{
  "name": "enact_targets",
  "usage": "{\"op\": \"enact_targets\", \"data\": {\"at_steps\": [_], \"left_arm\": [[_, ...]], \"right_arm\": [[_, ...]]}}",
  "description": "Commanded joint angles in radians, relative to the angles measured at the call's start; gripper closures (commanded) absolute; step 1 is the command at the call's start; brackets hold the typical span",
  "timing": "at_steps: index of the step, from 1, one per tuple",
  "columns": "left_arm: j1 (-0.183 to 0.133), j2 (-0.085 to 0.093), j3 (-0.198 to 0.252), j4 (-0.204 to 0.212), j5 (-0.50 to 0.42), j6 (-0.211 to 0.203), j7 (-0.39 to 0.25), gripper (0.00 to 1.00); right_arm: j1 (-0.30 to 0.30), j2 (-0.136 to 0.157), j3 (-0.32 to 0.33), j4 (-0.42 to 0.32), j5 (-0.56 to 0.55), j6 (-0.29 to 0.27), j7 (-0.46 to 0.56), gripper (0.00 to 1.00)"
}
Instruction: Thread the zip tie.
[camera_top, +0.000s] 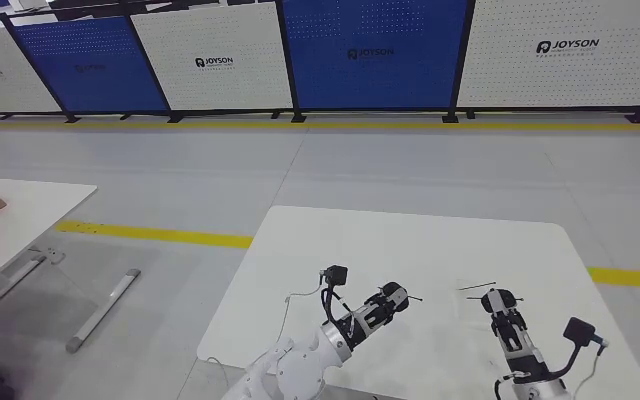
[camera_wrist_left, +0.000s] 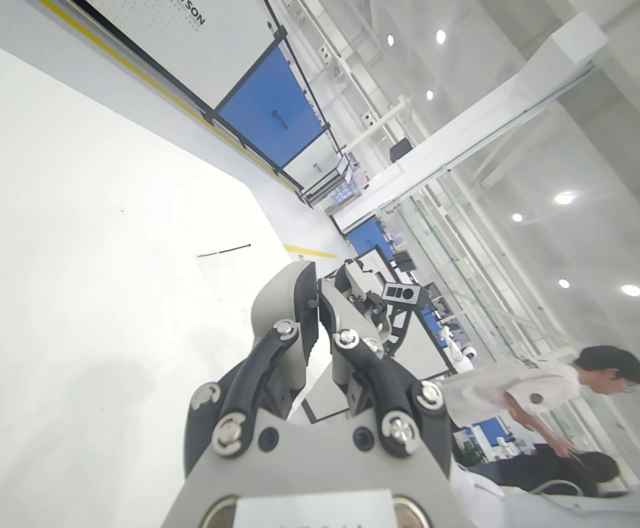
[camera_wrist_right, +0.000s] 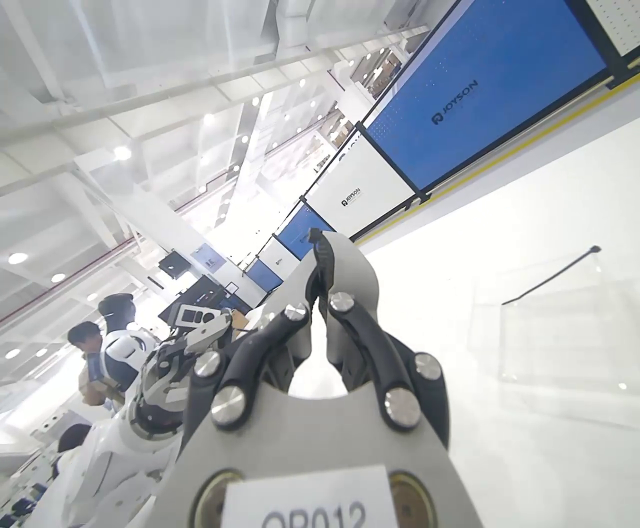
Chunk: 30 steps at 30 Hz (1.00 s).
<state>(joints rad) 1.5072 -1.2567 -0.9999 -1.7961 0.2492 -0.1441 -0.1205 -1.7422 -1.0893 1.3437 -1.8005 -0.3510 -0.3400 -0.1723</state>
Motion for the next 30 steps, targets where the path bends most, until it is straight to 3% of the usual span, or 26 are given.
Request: {"op": "enact_targets", "data": {"at_steps": [1,6,9,13,17,23,30], "left_arm": [[0.000,0.000,0.001,0.001,-0.002,0.001,0.001,1.00],[0.000,0.000,0.001,0.001,-0.002,0.001,0.001,1.00],[0.000,0.000,0.001,0.001,-0.002,0.001,0.001,1.00],[0.000,0.000,0.001,0.001,-0.002,0.001,0.001,1.00],[0.000,0.000,0.001,0.001,-0.002,0.001,0.001,1.00],[0.000,0.000,0.001,0.003,0.000,0.002,0.002,1.00],[-0.018,-0.004,0.036,0.077,0.024,0.018,-0.010,1.00]], "right_arm": [[0.000,0.000,0.000,0.000,0.000,0.000,0.000,1.00],[0.001,0.000,0.000,0.000,0.001,0.001,0.003,1.00],[0.007,0.000,-0.001,-0.017,0.000,0.005,0.054,1.00],[0.013,-0.004,-0.033,-0.033,-0.005,0.004,0.117,1.00],[0.054,-0.015,-0.086,0.001,0.010,0.013,0.145,1.00],[0.054,-0.015,-0.086,0.001,0.010,0.013,0.145,1.00],[0.054,-0.015,-0.086,0.001,0.010,0.013,0.145,1.00]]}}
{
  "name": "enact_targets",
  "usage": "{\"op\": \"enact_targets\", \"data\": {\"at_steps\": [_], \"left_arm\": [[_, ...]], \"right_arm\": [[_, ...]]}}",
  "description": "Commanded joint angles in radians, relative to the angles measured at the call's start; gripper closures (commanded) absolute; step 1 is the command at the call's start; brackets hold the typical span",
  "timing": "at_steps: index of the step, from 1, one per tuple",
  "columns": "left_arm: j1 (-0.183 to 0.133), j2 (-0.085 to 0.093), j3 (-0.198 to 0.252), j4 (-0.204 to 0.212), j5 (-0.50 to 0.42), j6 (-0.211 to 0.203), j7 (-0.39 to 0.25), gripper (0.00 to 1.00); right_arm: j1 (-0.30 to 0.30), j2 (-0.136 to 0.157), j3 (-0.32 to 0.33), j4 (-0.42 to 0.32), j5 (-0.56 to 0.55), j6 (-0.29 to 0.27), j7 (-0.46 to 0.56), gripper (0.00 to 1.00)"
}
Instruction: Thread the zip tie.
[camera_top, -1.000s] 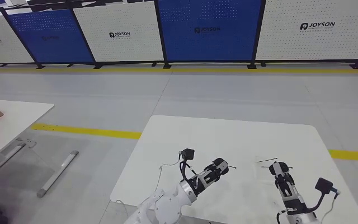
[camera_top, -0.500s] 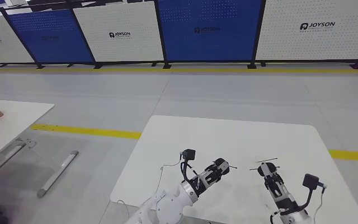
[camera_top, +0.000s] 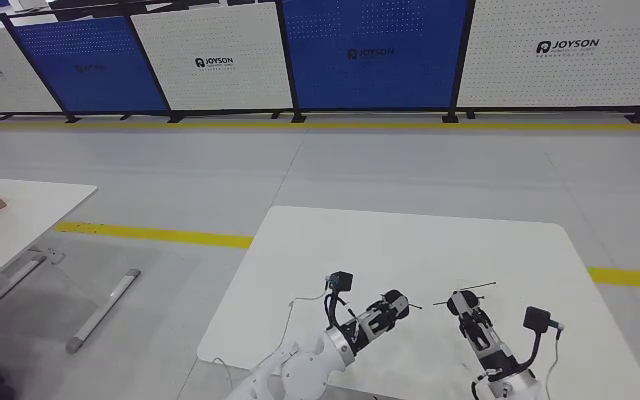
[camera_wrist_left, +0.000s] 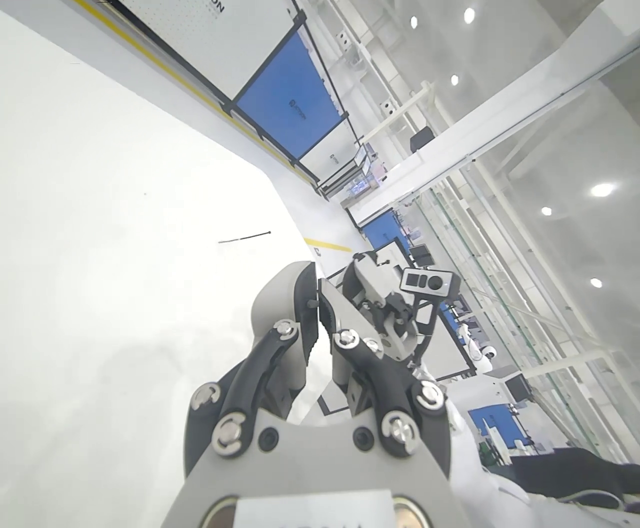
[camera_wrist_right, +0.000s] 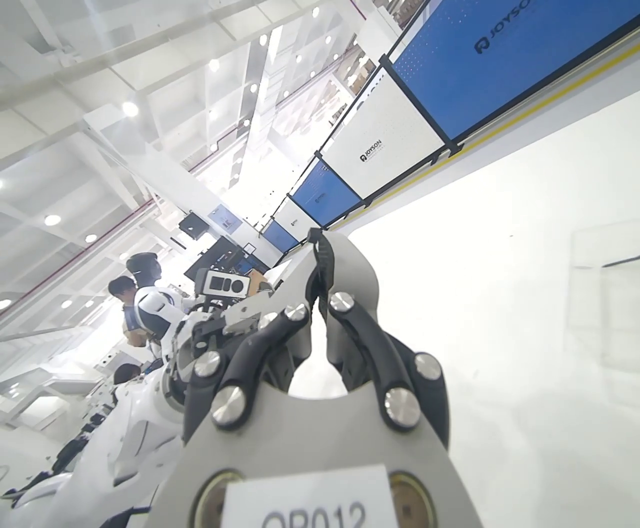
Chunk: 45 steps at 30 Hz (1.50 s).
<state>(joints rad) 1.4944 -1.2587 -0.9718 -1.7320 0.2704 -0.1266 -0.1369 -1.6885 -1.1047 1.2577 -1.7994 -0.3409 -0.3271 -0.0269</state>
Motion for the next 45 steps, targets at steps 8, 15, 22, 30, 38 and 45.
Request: {"op": "enact_targets", "data": {"at_steps": [8,15,22,30,38,45], "left_arm": [[-0.021,-0.008,0.027,0.037,-0.002,-0.003,0.041,1.00],[-0.021,-0.008,0.027,0.037,-0.002,-0.003,0.041,1.00],[-0.021,-0.008,0.027,0.037,-0.002,-0.003,0.041,1.00],[-0.021,-0.008,0.027,0.037,-0.002,-0.003,0.041,1.00],[-0.021,-0.008,0.027,0.037,-0.002,-0.003,0.041,1.00],[-0.021,-0.008,0.027,0.037,-0.002,-0.003,0.041,1.00]], "right_arm": [[0.000,0.000,0.000,0.001,0.000,0.002,0.000,1.00],[0.000,-0.005,0.010,0.024,-0.020,0.027,0.005,1.00],[0.020,-0.012,-0.015,0.053,-0.010,0.031,0.042,1.00],[0.020,-0.012,-0.015,0.053,-0.010,0.031,0.042,1.00],[0.032,-0.023,-0.048,0.082,-0.085,0.015,-0.019,1.00],[0.033,-0.026,-0.052,0.087,-0.083,0.005,-0.035,1.00]]}}
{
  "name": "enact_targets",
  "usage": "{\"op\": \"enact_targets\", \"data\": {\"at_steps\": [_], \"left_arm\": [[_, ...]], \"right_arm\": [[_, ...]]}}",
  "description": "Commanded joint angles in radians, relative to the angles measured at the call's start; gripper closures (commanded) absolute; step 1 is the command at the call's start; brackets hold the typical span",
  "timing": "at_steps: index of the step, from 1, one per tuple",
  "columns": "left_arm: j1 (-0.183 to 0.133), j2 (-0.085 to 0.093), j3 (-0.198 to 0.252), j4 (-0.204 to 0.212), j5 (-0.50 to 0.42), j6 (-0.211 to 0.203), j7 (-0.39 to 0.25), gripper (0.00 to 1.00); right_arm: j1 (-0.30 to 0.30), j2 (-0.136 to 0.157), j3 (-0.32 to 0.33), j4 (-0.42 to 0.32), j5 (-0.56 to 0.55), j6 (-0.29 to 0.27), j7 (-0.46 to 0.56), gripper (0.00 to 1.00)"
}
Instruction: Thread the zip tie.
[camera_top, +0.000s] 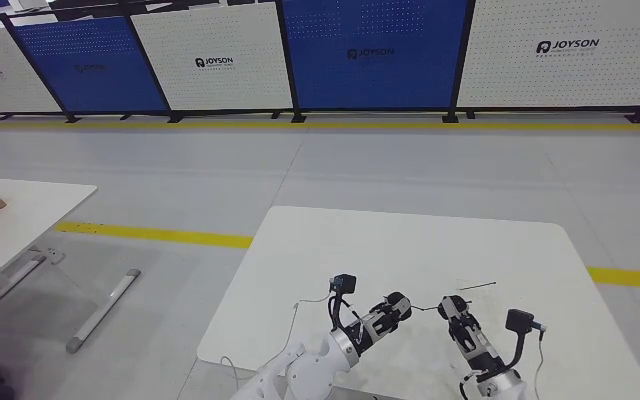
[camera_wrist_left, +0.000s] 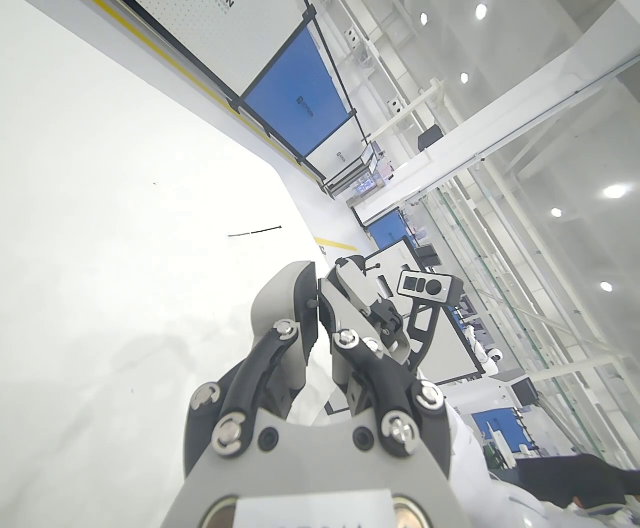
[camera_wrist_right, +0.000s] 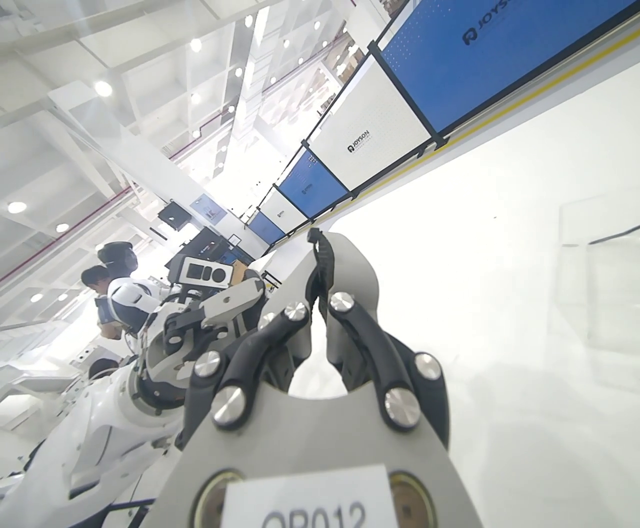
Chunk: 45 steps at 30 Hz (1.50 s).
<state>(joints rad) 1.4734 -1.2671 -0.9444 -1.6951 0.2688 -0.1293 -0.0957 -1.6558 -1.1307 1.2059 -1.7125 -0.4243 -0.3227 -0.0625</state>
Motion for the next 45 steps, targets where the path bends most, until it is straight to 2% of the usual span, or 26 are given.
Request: {"op": "enact_targets", "data": {"at_steps": [1,11,22,30,45], "left_arm": [[0.000,0.000,0.000,0.000,0.000,0.000,0.000,1.00],[-0.004,-0.002,0.003,0.007,-0.009,0.025,0.013,1.00],[-0.004,-0.002,0.003,0.006,-0.007,0.025,0.015,1.00],[-0.004,-0.002,0.003,0.006,-0.007,0.025,0.015,1.00],[-0.004,-0.002,0.003,0.006,-0.007,0.025,0.015,1.00]], "right_arm": [[0.000,0.000,0.000,0.000,0.000,0.000,0.000,1.00],[0.000,0.000,0.000,0.000,0.000,0.000,0.000,1.00],[0.005,-0.006,-0.009,0.006,-0.013,0.014,-0.023,1.00],[0.026,-0.015,-0.022,0.024,-0.017,0.021,-0.011,1.00],[0.025,-0.024,-0.017,0.020,-0.031,0.028,0.015,1.00]]}}
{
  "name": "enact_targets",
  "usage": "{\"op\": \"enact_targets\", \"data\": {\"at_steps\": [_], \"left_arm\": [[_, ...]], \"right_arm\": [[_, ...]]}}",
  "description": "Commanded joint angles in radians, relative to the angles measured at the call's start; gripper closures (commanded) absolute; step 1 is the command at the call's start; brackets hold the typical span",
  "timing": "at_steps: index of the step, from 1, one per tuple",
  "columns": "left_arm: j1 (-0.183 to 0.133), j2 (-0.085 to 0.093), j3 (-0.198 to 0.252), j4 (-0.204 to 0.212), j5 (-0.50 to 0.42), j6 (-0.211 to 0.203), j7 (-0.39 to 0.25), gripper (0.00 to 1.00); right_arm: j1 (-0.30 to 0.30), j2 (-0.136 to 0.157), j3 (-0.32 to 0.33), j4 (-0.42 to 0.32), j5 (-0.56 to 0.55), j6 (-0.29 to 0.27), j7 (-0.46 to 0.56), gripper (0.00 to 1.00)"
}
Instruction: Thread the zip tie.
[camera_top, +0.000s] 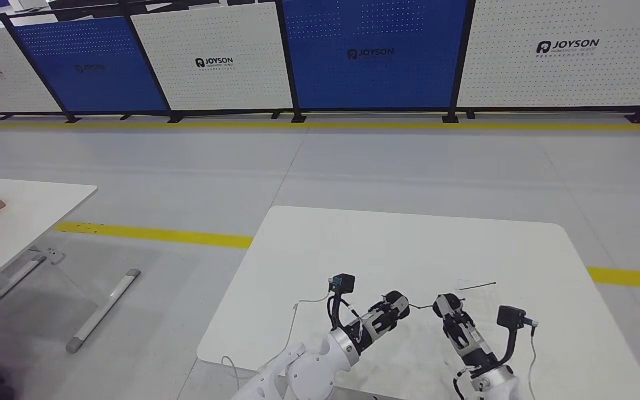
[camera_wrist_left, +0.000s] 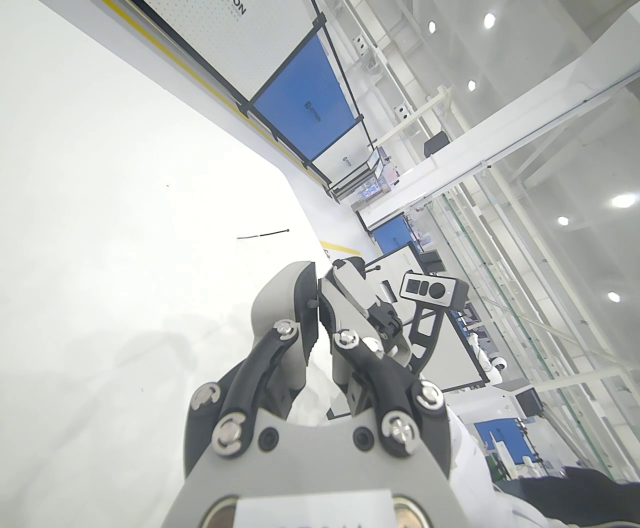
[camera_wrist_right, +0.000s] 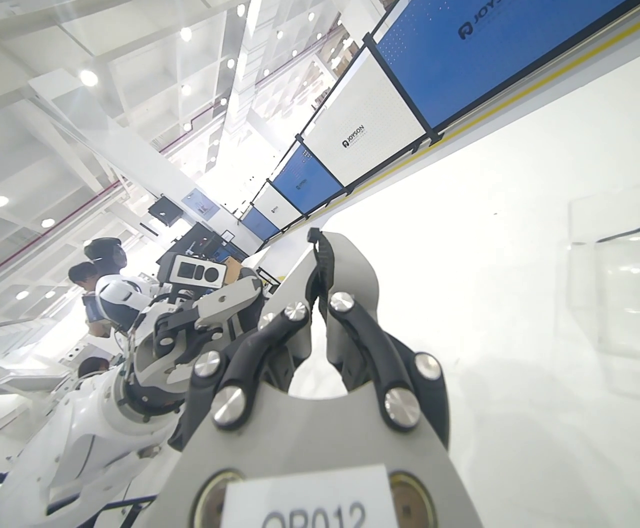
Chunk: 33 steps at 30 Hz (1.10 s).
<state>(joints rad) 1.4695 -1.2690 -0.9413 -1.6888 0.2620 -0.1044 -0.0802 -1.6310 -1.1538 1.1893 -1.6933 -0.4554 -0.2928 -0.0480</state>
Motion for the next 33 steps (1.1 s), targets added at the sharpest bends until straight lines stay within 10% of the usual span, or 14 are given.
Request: {"op": "enact_targets", "data": {"at_steps": [1,12,22,33], "left_arm": [[0.000,0.000,0.000,0.000,0.000,0.000,0.000,1.00],[0.001,-0.001,0.002,0.001,-0.007,0.000,0.000,1.00],[-0.016,-0.008,-0.011,0.040,-0.220,-0.040,-0.049,1.00],[-0.007,-0.008,-0.003,0.039,-0.141,-0.047,0.020,1.00]], "right_arm": [[0.000,-0.001,0.000,0.002,0.000,-0.003,0.002,1.00],[0.011,-0.008,0.001,0.019,0.011,-0.030,0.022,1.00],[0.007,-0.011,0.010,0.008,0.017,-0.047,0.016,1.00],[0.017,-0.016,0.001,0.017,0.025,-0.047,0.020,1.00]]}}
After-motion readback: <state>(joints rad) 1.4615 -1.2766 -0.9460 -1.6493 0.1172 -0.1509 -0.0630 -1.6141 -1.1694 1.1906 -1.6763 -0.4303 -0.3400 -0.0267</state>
